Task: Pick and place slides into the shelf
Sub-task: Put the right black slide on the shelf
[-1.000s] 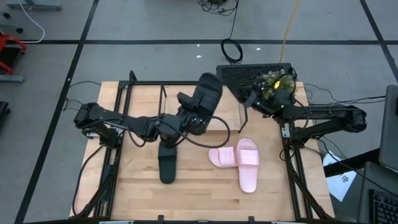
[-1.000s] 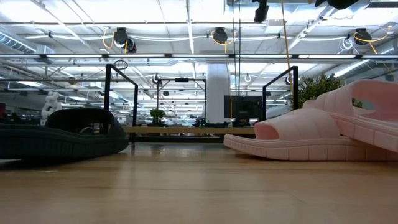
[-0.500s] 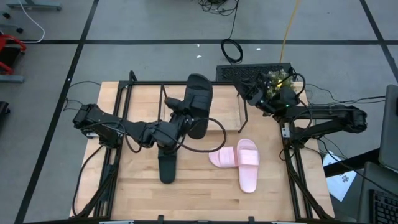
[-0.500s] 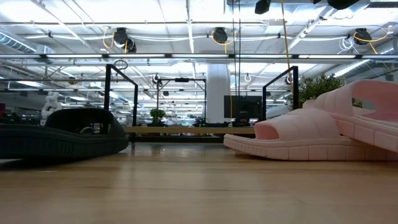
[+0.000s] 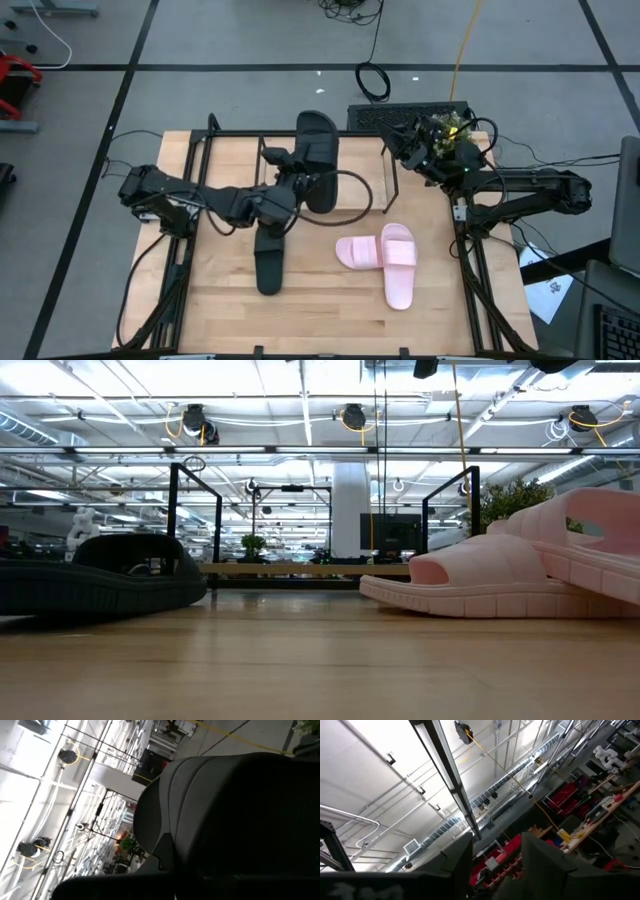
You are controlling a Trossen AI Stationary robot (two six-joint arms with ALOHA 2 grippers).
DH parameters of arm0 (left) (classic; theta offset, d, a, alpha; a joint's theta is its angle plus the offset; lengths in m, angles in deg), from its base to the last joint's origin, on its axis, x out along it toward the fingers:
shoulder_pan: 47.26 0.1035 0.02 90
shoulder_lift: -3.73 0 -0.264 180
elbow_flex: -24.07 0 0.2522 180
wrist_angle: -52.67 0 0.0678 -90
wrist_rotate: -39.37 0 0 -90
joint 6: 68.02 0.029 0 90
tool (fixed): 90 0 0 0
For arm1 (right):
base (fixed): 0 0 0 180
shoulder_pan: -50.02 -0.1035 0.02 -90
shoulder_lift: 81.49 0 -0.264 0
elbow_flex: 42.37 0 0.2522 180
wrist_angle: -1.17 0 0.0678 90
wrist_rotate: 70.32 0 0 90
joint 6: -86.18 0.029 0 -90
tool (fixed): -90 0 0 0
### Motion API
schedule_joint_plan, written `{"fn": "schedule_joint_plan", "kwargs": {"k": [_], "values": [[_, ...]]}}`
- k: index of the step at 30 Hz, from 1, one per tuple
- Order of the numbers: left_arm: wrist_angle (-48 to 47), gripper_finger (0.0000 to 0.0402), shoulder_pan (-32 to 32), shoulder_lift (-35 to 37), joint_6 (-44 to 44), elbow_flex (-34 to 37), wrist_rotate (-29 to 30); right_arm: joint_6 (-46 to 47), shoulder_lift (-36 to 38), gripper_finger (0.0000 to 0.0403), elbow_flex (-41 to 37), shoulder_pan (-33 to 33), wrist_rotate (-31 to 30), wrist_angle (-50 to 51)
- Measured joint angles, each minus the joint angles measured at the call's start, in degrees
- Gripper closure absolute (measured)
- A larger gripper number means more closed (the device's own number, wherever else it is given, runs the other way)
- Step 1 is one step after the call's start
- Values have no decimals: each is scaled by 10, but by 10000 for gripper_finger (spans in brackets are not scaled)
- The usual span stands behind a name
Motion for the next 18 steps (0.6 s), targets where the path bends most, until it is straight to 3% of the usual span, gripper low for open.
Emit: {"fn": "schedule_joint_plan", "kwargs": {"k": [10, 13, 18], "values": [[-326, 401, 45, 0, -382, 0, -124, 10, 0, 245, 0, 0, 2, 6], [-380, 401, 59, 0, -439, 0, -128, 10, 0, 245, 0, 0, 2, 6], [-397, 401, 89, -2, -493, 0, -239, 6, 0, 245, 0, 0, 2, 9]]}}
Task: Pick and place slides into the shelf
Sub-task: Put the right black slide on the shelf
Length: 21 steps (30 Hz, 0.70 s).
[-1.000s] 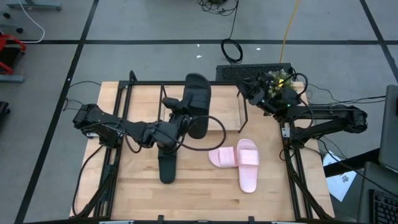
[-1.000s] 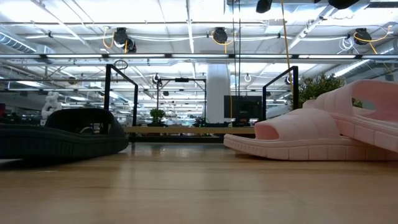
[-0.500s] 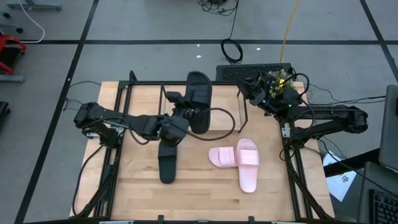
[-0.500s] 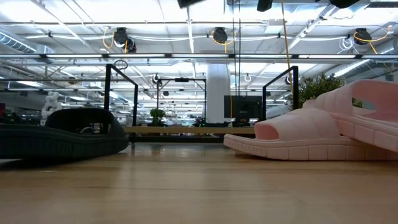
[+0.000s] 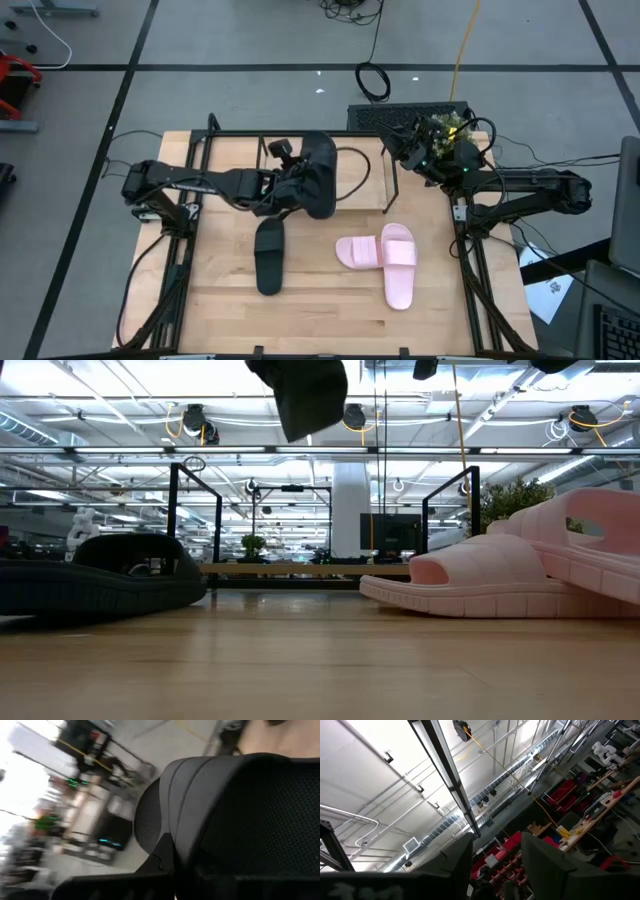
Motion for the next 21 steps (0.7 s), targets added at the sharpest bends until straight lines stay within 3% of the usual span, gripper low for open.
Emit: {"fn": "schedule_joint_plan", "kwargs": {"k": [5, 12, 21], "values": [[5, 401, 22, -18, 9, 0, -7, 0, 0, 245, 0, 0, 0, 0], [17, 401, 41, -74, 12, 0, -63, -10, 0, 245, 0, 0, -3, 0], [158, 401, 60, -142, 46, -22, -119, -9, 0, 245, 0, 0, -5, -17]]}}
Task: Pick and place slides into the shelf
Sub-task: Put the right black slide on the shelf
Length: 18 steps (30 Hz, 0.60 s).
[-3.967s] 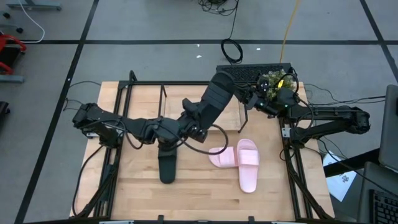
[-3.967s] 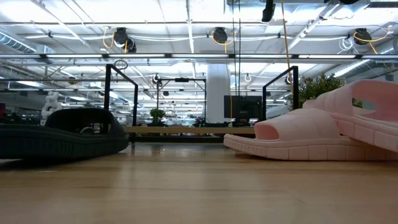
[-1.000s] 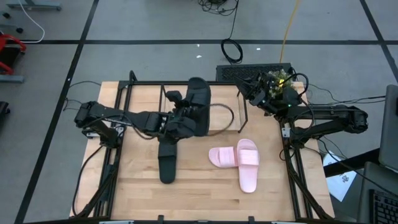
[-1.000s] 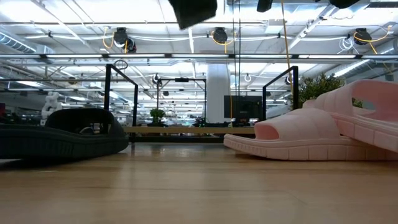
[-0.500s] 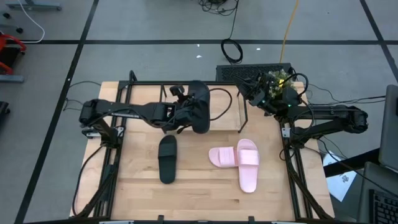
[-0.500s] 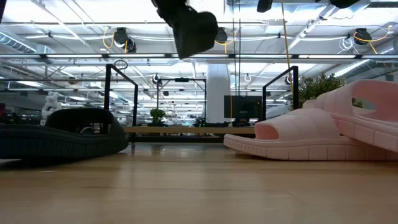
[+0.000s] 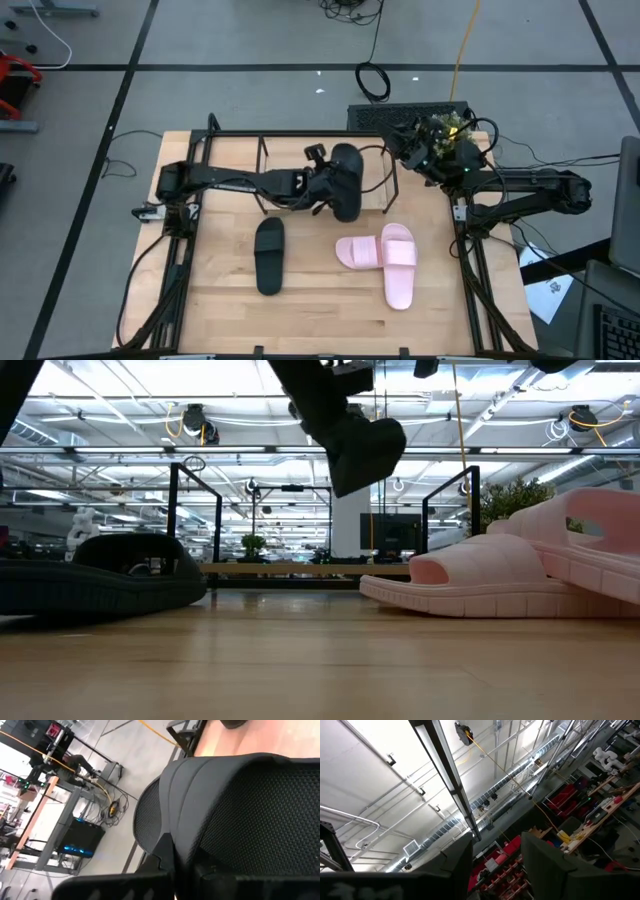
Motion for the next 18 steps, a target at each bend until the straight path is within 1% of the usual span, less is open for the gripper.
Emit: {"fn": "schedule_joint_plan", "kwargs": {"k": [7, 10, 14, 18], "values": [[10, 401, 26, -54, -13, -73, -4, -2, 0, 245, 0, 0, -3, -11], [12, 401, 31, -78, -19, -92, -5, -2, 0, 245, 0, 0, -2, -13], [9, 401, 32, -99, -22, -96, -5, -4, 0, 245, 0, 0, -1, -13], [11, 401, 35, -110, -32, -96, -13, -13, 0, 245, 0, 0, -15, -19]]}}
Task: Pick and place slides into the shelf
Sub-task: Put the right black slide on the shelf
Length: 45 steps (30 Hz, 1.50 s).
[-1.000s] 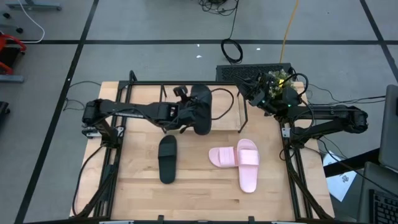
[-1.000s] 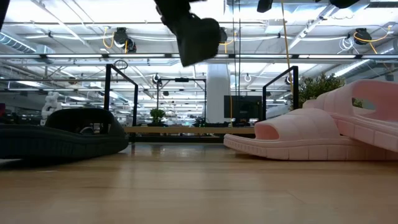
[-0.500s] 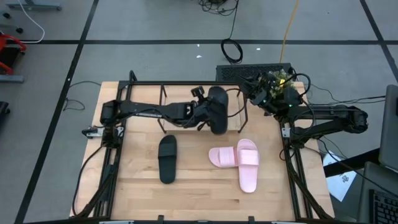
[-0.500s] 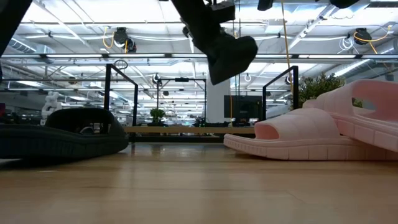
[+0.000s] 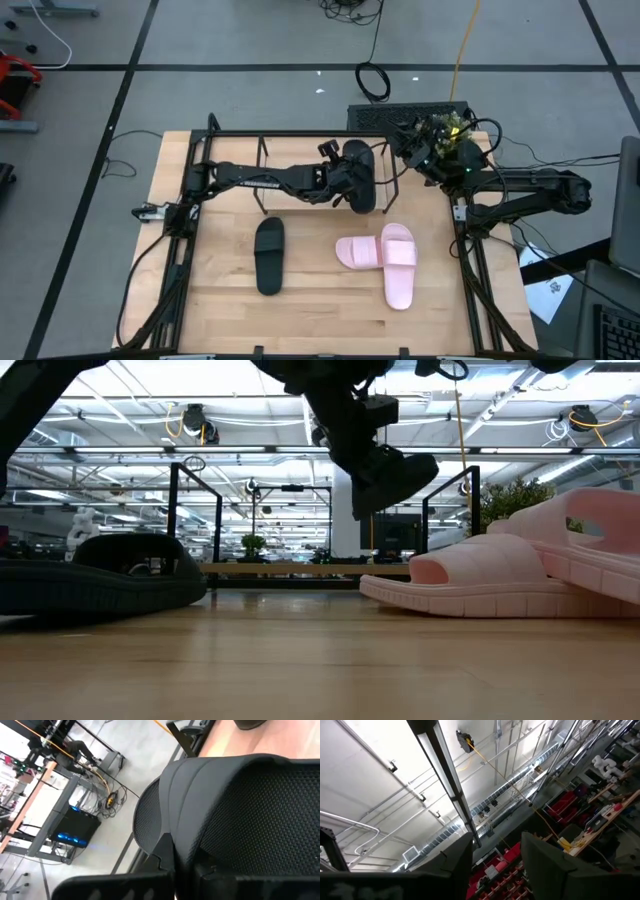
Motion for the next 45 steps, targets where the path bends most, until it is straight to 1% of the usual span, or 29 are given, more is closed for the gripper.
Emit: {"fn": "schedule_joint_plan", "kwargs": {"k": [3, 9, 12, 17, 20, 24, 26, 29, 32, 39, 45], "values": [[6, 401, 5, -4, -13, 0, -20, -8, 1, 245, 0, 1, -14, -8], [7, 401, 11, -4, -14, 0, -22, -23, 6, 245, 0, 8, -12, -46], [9, 401, 16, -4, -13, 0, -30, -23, 20, 245, 0, 9, -11, -45], [12, 401, 22, -4, -6, 0, -52, -2, 50, 245, 0, 8, 34, -43], [22, 401, 25, -4, 1, 0, -70, -6, 69, 245, 0, -1, 35, -43], [58, 401, 26, -5, 47, 0, -70, -31, 86, 245, 0, -9, 35, -43], [73, 401, 25, -5, 54, 0, -70, -37, 90, 245, 0, -9, 35, -43], [78, 401, 24, -5, 54, 0, -69, -38, 91, 245, 0, -9, 35, -42], [80, 401, 25, -13, 54, 0, -47, -38, 90, 245, 0, -9, 35, -39], [77, 401, 23, -46, 57, 0, -47, -49, 91, 245, 0, -9, 34, -29], [79, 401, 24, -52, 58, 0, -49, -58, 90, 245, 0, -9, 31, -20]]}}
